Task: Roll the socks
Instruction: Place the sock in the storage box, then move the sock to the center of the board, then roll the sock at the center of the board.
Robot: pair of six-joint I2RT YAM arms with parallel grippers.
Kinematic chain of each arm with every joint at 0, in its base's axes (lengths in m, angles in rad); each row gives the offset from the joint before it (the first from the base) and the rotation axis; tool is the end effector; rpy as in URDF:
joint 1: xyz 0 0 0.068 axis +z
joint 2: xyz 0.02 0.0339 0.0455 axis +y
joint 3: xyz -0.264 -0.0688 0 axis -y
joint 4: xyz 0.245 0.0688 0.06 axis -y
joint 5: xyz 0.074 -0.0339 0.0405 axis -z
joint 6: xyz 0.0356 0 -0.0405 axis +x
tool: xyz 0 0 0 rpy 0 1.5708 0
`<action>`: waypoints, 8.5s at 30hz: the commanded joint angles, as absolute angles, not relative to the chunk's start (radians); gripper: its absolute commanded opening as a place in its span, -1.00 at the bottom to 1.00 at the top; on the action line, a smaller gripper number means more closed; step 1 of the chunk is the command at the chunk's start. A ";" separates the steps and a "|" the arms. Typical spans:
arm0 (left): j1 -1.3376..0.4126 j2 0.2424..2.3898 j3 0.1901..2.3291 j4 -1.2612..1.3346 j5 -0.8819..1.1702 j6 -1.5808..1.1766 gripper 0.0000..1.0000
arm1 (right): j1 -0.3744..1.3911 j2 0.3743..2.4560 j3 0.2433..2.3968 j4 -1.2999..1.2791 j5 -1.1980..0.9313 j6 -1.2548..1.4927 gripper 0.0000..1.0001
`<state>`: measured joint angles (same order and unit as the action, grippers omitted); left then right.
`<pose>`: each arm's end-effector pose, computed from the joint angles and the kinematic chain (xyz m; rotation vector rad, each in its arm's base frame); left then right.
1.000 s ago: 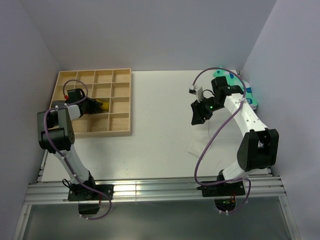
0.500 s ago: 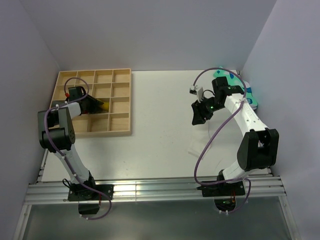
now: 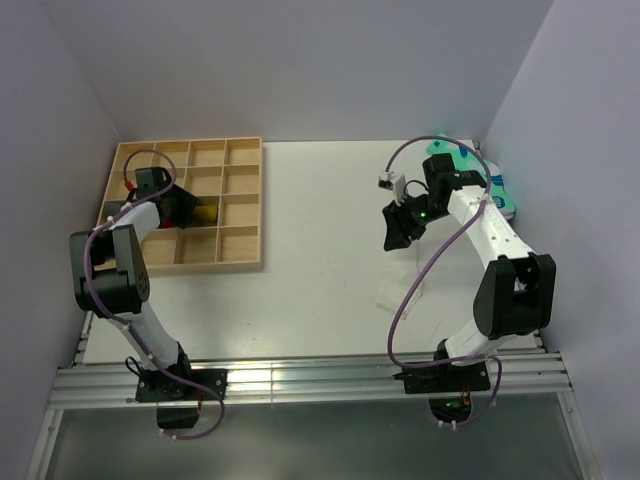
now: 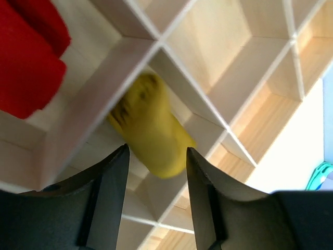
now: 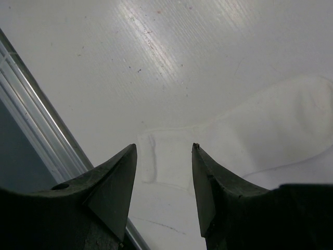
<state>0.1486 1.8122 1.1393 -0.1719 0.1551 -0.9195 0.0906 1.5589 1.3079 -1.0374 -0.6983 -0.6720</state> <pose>0.3812 0.0515 0.1824 -1.1960 2.1658 -0.5312 0.2940 0.0497 0.2775 -1.0789 2.3340 0.7910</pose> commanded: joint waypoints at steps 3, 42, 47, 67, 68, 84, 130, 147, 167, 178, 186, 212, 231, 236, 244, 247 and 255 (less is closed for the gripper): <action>0.133 1.717 1.158 -0.189 0.133 -0.897 0.07 | 0.081 1.569 1.339 -1.035 -0.689 -0.683 0.08; -0.192 1.158 1.005 -0.120 0.146 -0.916 0.06 | 0.459 1.304 0.739 -0.755 -0.235 -0.701 -0.01; -0.192 1.158 1.009 -0.123 0.152 -0.908 0.06 | 0.492 1.325 0.724 -0.735 -0.224 -0.681 -0.02; -0.199 1.146 0.966 -0.091 0.155 -0.903 0.04 | 0.503 1.473 0.741 -0.649 -0.206 -0.650 -0.49; -0.202 1.138 0.953 -0.091 0.146 -0.904 0.04 | 0.503 1.482 0.752 -0.643 -0.210 -0.653 -0.53; -0.267 0.859 0.736 -0.089 0.029 -0.966 -0.02 | 0.701 1.752 1.063 -0.650 -0.385 -0.621 -0.64; -0.641 0.764 0.351 0.281 -0.161 -0.940 -0.10 | 0.899 1.647 0.962 -0.640 -0.198 -0.486 -0.14; -0.643 0.807 0.232 0.458 -0.118 -0.913 -0.15 | 0.845 1.655 1.014 -0.735 -0.357 -0.557 -0.65; -0.841 1.190 0.178 1.034 0.086 -0.575 -0.30 | 0.581 2.000 1.325 -1.218 -0.825 -0.850 -0.66; -0.857 1.532 0.297 1.276 0.304 -0.589 -0.08 | 0.528 2.062 1.364 -1.333 -0.882 -0.916 -0.65; -0.859 1.700 0.360 1.373 0.428 -0.623 -0.03 | 0.523 2.079 1.365 -1.327 -0.874 -0.900 -0.65; -0.868 1.835 0.370 1.467 0.500 -0.681 -0.03 | 0.486 2.079 1.382 -1.262 -0.856 -0.802 -0.70; -0.882 1.852 0.426 1.347 0.463 -0.669 -0.72 | 0.483 2.025 1.338 -1.164 -0.811 -0.712 -0.70; -0.888 1.850 0.428 1.313 0.448 -0.664 -0.99 | 0.482 2.008 1.328 -1.128 -0.799 -0.681 -0.69; -0.890 1.876 0.411 1.346 0.460 -0.684 -0.59 | 0.477 1.937 1.302 -1.085 -0.769 -0.647 -0.67; -0.890 1.884 0.399 1.379 0.471 -0.699 -0.36 | 0.477 1.939 1.293 -1.085 -0.764 -0.649 -0.67; -0.890 1.888 0.400 1.390 0.468 -0.701 -0.20 | 0.477 1.939 1.279 -1.081 -0.758 -0.653 -0.68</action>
<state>-0.8810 1.8824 0.4053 1.2835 0.4477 -0.6964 0.4854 1.9831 1.2869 -1.1015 -0.7658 -0.6544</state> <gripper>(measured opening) 0.396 0.168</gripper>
